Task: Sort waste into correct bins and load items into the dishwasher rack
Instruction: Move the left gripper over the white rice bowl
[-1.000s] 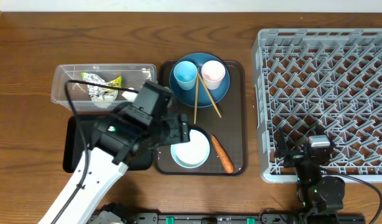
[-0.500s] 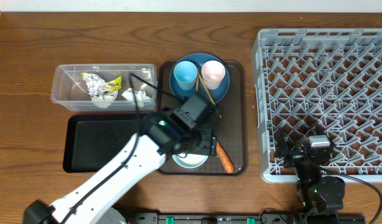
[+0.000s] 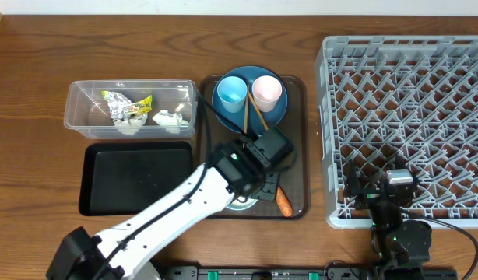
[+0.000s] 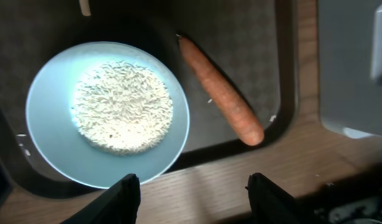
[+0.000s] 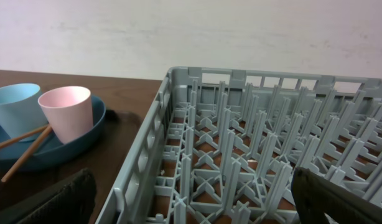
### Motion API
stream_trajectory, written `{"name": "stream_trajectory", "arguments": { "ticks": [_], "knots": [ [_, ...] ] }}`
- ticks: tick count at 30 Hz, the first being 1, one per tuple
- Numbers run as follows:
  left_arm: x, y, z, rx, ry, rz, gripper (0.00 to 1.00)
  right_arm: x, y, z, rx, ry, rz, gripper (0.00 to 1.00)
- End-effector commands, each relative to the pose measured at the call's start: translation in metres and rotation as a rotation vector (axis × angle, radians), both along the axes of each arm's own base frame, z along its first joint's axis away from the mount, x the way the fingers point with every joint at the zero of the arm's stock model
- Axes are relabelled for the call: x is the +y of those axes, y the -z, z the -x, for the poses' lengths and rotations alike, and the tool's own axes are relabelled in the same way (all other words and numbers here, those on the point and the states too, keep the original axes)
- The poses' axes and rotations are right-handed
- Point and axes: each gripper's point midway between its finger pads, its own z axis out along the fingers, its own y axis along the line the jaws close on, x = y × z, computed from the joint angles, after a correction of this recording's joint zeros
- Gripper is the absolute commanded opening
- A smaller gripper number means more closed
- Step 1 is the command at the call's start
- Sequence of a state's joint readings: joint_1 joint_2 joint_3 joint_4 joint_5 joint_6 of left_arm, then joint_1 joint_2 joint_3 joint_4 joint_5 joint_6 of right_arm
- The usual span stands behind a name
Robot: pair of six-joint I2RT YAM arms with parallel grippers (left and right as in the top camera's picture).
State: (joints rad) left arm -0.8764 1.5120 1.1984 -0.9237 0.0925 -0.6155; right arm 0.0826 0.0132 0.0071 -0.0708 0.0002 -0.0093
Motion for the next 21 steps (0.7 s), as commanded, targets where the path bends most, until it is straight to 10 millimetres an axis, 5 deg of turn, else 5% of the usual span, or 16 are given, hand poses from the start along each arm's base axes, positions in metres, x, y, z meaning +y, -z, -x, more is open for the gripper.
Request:
{"name": "stream_trajectory", "arguments": {
  "ticks": [1,6,9,12,13,17,21],
  "knots": [
    [0.001,0.008,-0.001,-0.027,-0.012,-0.050,0.57,-0.005,0.002,0.000,0.005,0.020,0.011,0.99],
    [-0.009,0.016,0.004,-0.021,0.019,-0.057,0.58,-0.005,0.002,0.000,0.005,0.020,0.011,0.99],
    [-0.008,0.017,0.003,-0.018,0.018,-0.062,0.89,-0.005,0.002,0.000,0.005,0.020,0.011,0.99],
    [-0.010,0.017,0.002,-0.024,0.017,-0.053,0.91,-0.005,0.002,0.000,0.005,0.020,0.011,0.99],
    [-0.011,0.017,0.002,-0.023,0.011,-0.052,0.91,-0.005,0.002,0.000,0.005,0.020,0.011,0.99],
    [-0.013,0.016,0.000,-0.022,-0.031,-0.037,0.61,-0.005,0.002,0.000,0.005,0.020,0.011,0.99],
    [-0.015,0.016,-0.001,-0.025,-0.037,-0.030,0.58,-0.005,0.002,0.000,0.005,0.020,0.011,0.99]
  ]
}}
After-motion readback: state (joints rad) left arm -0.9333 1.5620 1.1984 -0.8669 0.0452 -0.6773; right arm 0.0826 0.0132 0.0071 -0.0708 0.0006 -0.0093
